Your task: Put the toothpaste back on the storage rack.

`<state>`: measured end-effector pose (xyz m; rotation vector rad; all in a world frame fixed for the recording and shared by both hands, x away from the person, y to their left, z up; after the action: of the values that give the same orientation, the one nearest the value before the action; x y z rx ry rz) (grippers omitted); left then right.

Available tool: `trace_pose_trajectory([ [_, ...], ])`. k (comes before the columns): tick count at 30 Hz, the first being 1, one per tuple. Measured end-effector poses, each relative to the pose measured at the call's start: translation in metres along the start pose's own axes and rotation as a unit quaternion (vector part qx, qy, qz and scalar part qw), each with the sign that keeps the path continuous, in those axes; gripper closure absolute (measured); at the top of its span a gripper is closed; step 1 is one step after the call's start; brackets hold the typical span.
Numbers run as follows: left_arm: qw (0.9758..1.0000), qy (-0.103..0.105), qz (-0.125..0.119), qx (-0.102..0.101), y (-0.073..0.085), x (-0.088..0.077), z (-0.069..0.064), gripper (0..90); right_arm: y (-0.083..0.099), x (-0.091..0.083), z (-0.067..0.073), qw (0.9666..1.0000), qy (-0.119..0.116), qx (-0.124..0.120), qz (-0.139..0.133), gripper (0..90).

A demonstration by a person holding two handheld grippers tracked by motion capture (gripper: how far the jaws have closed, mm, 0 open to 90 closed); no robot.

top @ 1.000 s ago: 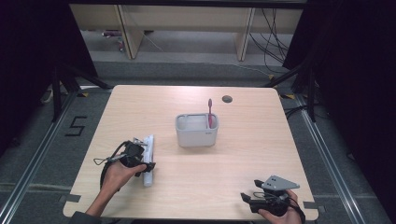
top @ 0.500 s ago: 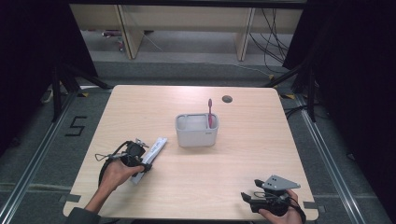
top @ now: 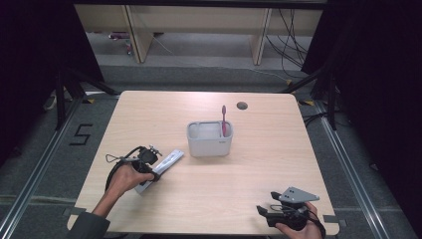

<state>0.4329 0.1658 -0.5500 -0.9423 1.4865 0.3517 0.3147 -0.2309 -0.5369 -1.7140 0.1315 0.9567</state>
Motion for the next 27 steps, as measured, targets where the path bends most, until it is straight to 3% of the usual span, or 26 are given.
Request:
trace_pose_trajectory([
  [1, 1.0, 0.0, -0.001, -0.001, -0.0007, 0.0005, 0.0001, 61.6, 0.0005, -0.0002, 0.0016, 1.0, -0.003, 0.008, 0.004, 28.0],
  [2, 1.0, 0.003, 0.0, -0.007, -0.0008, 0.0009, -0.0007, 61.7, 0.0004, -0.0001, 0.0012, 1.0, -0.002, 0.006, 0.003, 28.0],
  [3, 1.0, 0.004, 0.008, -0.002, -0.0012, 0.0002, 0.0004, 61.7, -0.0001, 0.0002, -0.0005, 1.0, 0.0, -0.003, 0.0, 28.0],
  [10, 0.9996, 0.009, 0.027, -0.001, -0.0026, 0.001, -0.001, 63.0, 0.0, 0.0003, -0.0002, 1.0, 0.0, -0.002, 0.0, 28.0],
  [14, 0.9988, 0.01, 0.046, 0.011, -0.004, 0.0, -0.001, 64.7, -0.0001, 0.0002, 0.0001, 1.0, -0.002, -0.002, 0.0, 28.0],
  [27, 0.9967, 0.001, 0.067, 0.046, -0.0016, -0.0041, -0.004, 70.6, 0.0, 0.0005, 0.0009, 1.0, -0.007, 0.002, 0.002, 28.2],
])
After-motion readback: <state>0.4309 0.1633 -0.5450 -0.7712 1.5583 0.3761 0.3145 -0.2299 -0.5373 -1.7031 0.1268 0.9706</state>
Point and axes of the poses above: each handheld gripper's, and its own axes: x roughly forward along the jaws, y roughly out of its underside, z roughly to its left, the point moved 7 cm from there along x, roughly forward along the jaws, and after that the axes turned 11 degrees about y, right-handed, at the moved point
